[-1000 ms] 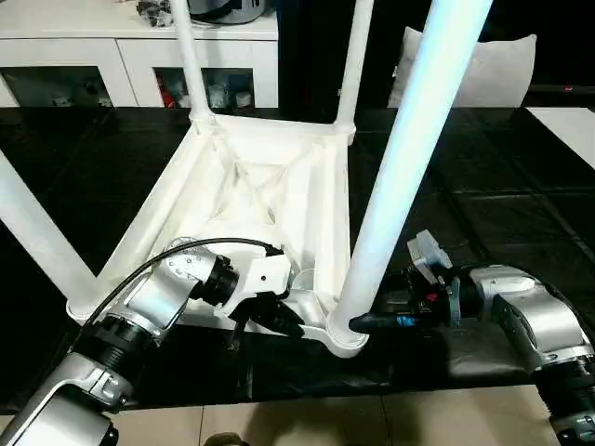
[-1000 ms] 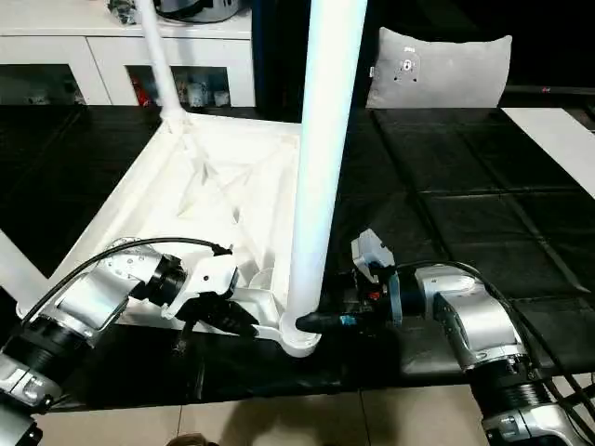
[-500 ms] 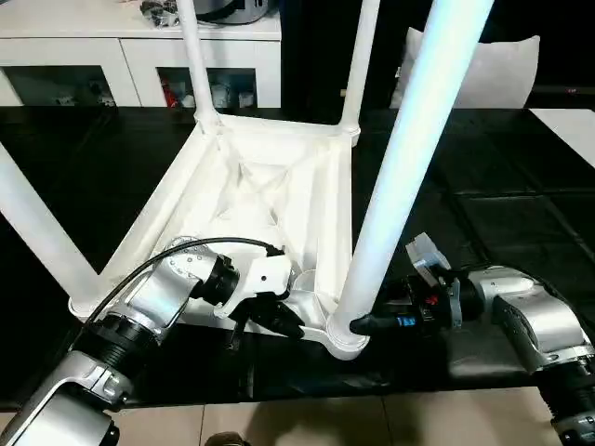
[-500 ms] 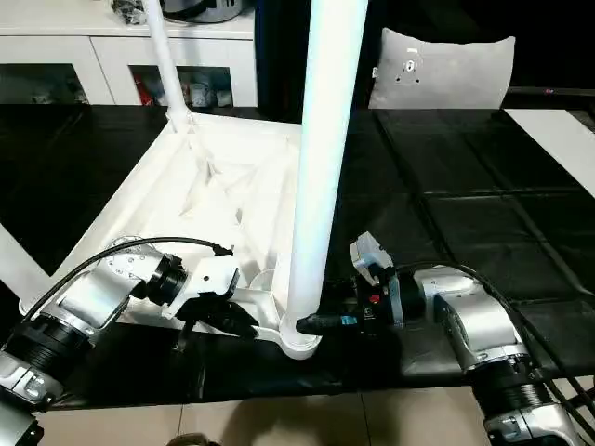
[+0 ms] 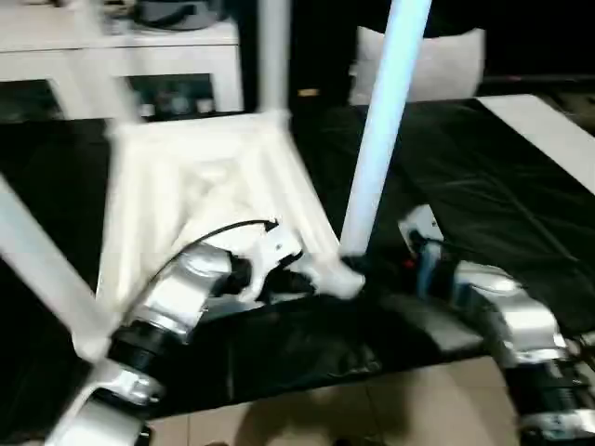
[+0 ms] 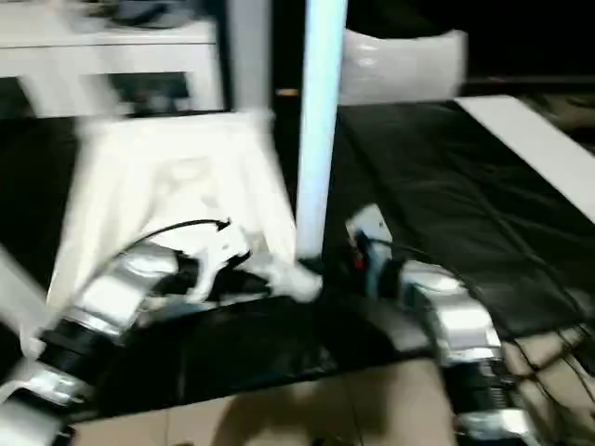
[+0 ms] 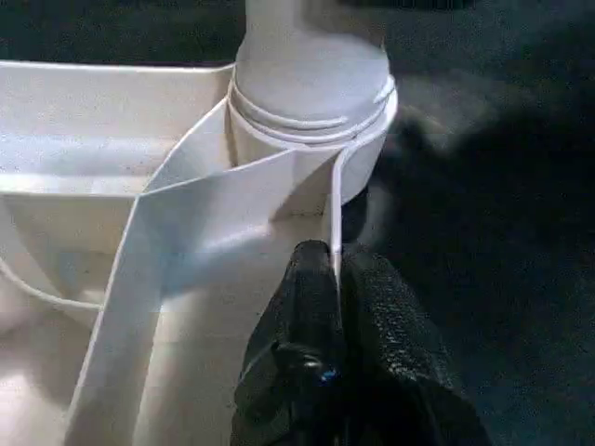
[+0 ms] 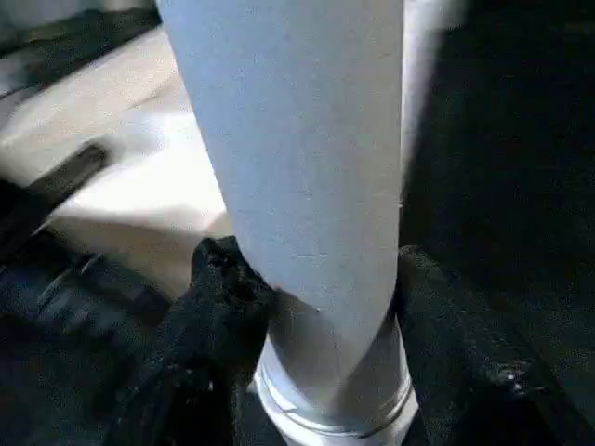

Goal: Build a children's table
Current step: Rotate leg to tighten

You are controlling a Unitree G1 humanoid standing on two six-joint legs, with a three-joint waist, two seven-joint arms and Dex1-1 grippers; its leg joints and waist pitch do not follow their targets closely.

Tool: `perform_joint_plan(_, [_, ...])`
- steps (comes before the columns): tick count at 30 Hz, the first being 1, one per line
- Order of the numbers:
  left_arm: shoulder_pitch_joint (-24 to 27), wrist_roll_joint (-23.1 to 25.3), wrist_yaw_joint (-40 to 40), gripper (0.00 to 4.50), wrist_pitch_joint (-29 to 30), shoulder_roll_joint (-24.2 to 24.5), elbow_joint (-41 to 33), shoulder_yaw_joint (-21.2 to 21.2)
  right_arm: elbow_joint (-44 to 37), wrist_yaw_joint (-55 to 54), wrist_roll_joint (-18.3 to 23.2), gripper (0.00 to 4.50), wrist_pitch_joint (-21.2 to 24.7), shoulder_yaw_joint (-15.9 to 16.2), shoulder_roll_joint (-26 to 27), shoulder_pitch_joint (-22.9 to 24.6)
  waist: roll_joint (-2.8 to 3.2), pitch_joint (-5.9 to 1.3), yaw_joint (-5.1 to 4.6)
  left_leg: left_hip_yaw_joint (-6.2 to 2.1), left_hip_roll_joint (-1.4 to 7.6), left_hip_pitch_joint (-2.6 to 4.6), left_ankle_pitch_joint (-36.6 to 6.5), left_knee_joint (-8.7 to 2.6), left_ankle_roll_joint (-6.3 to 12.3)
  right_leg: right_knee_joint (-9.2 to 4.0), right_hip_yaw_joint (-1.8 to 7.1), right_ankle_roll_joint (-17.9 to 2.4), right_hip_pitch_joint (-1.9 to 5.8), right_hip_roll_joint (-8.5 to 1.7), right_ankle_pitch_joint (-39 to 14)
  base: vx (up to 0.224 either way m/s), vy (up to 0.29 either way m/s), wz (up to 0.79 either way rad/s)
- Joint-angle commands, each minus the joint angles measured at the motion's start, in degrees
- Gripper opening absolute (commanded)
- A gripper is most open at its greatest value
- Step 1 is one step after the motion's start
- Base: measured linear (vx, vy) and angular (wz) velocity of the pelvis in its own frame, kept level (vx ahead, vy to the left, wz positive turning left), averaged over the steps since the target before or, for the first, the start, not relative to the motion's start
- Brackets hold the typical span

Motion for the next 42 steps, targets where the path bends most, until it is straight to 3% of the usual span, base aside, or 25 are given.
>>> perform_joint_plan(1, [-0.89, -2.86, 1.9, 0.0, -0.44, -5.28, -2.75, -1.33, 0.93, -5.86, -1.8, 1.9, 1.12, 1.79, 2.89, -1.07, -0.74, -3.78, 0.54, -0.12, -0.03, -0.29, -14.06, -3.81, 2.1, -5.82, 1.31, -3.41, 2.96, -2.61, -32.38, 0.0, 0.0, 0.0])
perform_joint_plan(2, [-1.21, -2.52, 4.68, 0.0, -0.47, -7.24, -2.11, -0.98, 0.61, -8.06, -2.25, 1.9, 1.55, 1.38, 4.28, -0.88, -0.52, -3.93, 0.6, -0.01, 0.24, -0.15, -13.03, -3.91, 2.59, -5.6, 1.67, -4.68, 2.85, -2.49, -28.91, 0.0, 0.0, 0.0])
perform_joint_plan(3, [-1.32, -2.22, 5.42, 0.0, -0.55, -7.76, -1.9, -1.08, 0.48, -8.61, -2.53, 1.9, 1.48, 1.4, 4.57, -0.79, -0.52, -3.93, 0.6, -0.01, 0.24, -0.15, -13.03, -3.91, 2.59, -5.6, 1.67, -4.68, 2.85, -2.49, -28.91, 0.0, 0.0, 0.0])
perform_joint_plan(4, [-1.36, -2.01, 5.63, 0.0, -0.57, -7.91, -1.86, -1.22, 0.42, -8.81, -2.73, 1.9, 1.35, 1.48, 4.63, -0.73, -0.69, -4.08, 0.85, 0.01, 0.44, -0.42, -11.19, -4.11, 3.15, -4.72, 2.08, -6.32, 3.13, -2.36, -23.64, 0.0, 0.0, 0.0])
perform_joint_plan(5, [-1.43, -1.86, 6.29, 0.0, -0.36, -8.43, -1.95, -1.21, 0.3, -8.99, -3.17, 1.9, 0.71, 1.69, 4.62, -0.6, -0.68, -4.06, 0.92, 0.02, 0.46, -0.48, -10.96, -4.14, 3.3, -4.54, 2.12, -6.59, 3.21, -2.33, -22.84, 0.0, 0.0, 0.0])
perform_joint_plan(8, [-1.46, -1.41, 6.51, 0.0, -0.35, -8.87, -2.61, -1.76, -0.04, -8.35, -1.89, 2.59, -1.39, 0.53, 4.86, -0.19, -0.34, -4.25, 1.28, 0.17, 0.57, -0.53, -9.02, -4.02, 4.0, -4.03, 2.5, -8.29, 3.44, -2.56, -18.63, 0.0, 0.0, 0.0])
perform_joint_plan(11, [-1.12, -0.65, 5.81, 0.0, -1.17, -7.57, -2.89, -2.08, -1.54, -7.39, -1.56, 2.69, -2.07, 0.53, 4.16, 0.35, -0.26, -4.36, 1.8, 0.32, 0.62, -0.47, -7.34, -3.93, 4.53, -3.63, 2.71, -9.77, 3.59, -2.62, -15.43, 0.0, 0.0, 0.0])
perform_joint_plan(19, [-0.78, -2.1, -2.83, 0.0, -4.61, -1.81, -3.28, -2.67, -1.87, 5.66, 2.1, 3.43, -2.99, 0.31, -3.5, 0.29, -0.1, -4.45, 2.6, 0.36, 0.73, -0.36, -7.05, -3.88, 5.28, -3.19, 2.81, -11.02, 3.88, -2.63, -12.39, 0.0, 0.0, 0.0])
perform_joint_plan(22, [-0.51, -2.67, -6.95, 0.0, -5.69, 0.53, -3.28, -3.68, -1.8, 11.74, 2.72, 3.63, -4.52, 1.06, -7.05, 0.39, -0.01, -4.26, 2.89, 0.43, 0.91, -0.13, -8.43, -3.93, 5.4, -3.29, 2.85, -11.64, 3.62, -2.66, -12.97, 0.0, 0.0, 0.0])
perform_joint_plan(25, [-0.43, -3.2, -12.97, 0.0, -9.09, 3.75, -2.05, -4.96, -1.55, 19.68, 3.62, 3.89, -6.38, 1.9, -11.51, 0.79, -0.02, -4.17, 3.69, 0.52, 1.02, 0.28, -10.12, -4.02, 4.8, -3.61, 2.89, -11.01, 3.45, -2.72, -15.46, 0.0, 0.0, 0.0])
perform_joint_plan(30, [-0.74, -4.67, -21.49, 0.0, -13.06, 7.13, -1.08, -6.1, -0.8, 28.19, 4.92, 3.89, -7.76, 3.12, -15.61, 0.83, 0.08, -4.1, 4.27, 0.37, 1.19, 0.36, -11.13, -4.19, 4.05, -3.47, 2.9, -10.92, 3.47, -2.8, -16.35, 0.0, 0.0, 0.0])
perform_joint_plan(34, [-1.69, -5.05, -28.87, 0.0, -17.36, 10.84, 0.18, -8.16, 0.52, 36.73, 6.26, 3.89, -10.12, 5.03, -18.09, 0.81, -0.03, -4.26, 4.91, 0.43, 1.28, 0.36, -10.99, -4.07, 4.45, -3.26, 2.9, -11.37, 3.51, -2.84, -15.84, 0.0, 0.0, 0.0])
perform_joint_plan(42, [-2.57, -4.51, -33.56, 0.0, -20.65, 12.56, 0.95, -9.84, 2.78, 43.66, 6.92, 3.22, -9.62, 7.72, -19.02, -0.15, -0.2, -4.26, 5.57, 0.45, 1.37, 0.18, -10.48, -4.07, 3.9, -3.03, 2.89, -11.94, 3.64, -3.03, -16.09, 0.0, 0.0, 0.0])
